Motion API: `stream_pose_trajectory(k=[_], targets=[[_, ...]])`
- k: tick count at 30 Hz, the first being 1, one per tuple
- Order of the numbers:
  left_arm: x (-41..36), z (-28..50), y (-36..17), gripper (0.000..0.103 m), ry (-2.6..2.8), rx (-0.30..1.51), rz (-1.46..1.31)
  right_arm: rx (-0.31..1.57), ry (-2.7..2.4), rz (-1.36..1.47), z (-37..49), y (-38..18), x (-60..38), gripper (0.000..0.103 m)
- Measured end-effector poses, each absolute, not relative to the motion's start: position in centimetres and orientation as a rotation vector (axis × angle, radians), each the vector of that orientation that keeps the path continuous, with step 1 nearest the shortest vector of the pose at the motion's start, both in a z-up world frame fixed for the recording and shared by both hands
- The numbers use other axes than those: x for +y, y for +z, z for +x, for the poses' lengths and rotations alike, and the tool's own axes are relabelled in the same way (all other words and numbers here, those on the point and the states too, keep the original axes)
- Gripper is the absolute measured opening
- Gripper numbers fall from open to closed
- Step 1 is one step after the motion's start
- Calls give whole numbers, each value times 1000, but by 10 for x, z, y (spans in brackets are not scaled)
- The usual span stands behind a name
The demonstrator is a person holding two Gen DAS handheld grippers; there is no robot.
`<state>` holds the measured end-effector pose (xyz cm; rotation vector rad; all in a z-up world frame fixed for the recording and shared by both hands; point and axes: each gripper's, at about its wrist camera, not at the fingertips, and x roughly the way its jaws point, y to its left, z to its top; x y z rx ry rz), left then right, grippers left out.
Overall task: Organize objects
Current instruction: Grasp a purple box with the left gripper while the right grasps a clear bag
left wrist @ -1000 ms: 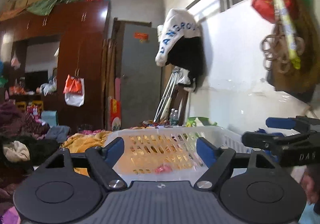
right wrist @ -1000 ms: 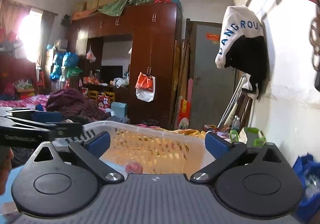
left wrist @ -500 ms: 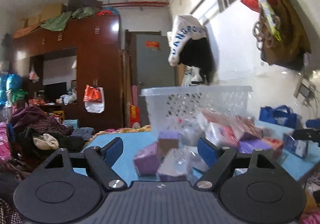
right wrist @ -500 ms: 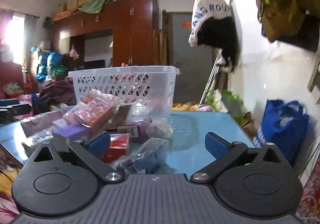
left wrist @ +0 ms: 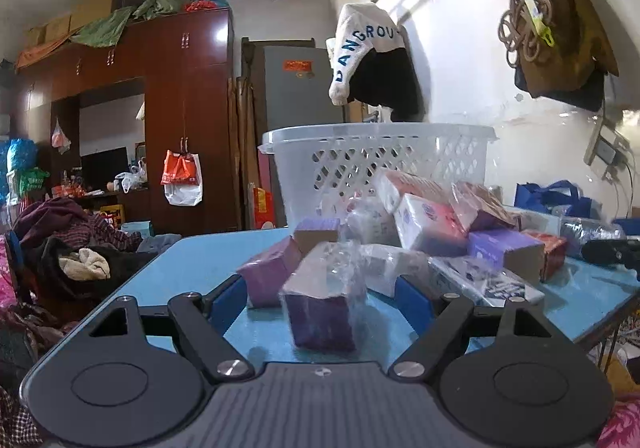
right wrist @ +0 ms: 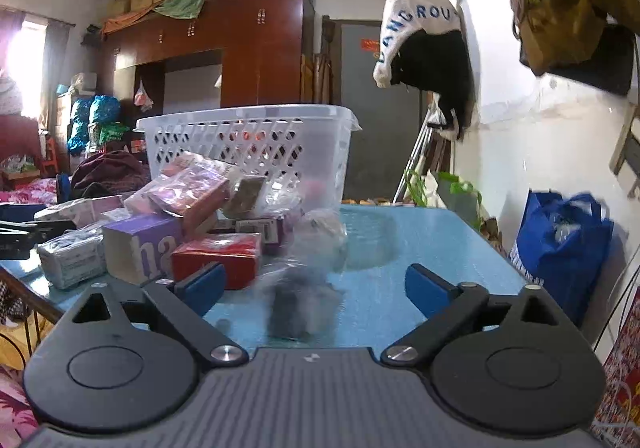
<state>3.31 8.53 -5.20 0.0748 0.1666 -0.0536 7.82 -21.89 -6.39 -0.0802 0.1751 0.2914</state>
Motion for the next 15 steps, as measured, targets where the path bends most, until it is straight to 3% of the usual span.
stream_pose_trajectory(k=[8, 12, 15], targets=[[81, 28, -52, 84, -28, 137, 82, 191, 305, -79, 80, -67, -218, 51], [88, 26, -52, 84, -22, 127, 59, 182, 301, -86, 79, -69, -222, 51], [91, 27, -51, 72, -24, 130, 54, 181, 306, -71, 80, -69, -225, 49]])
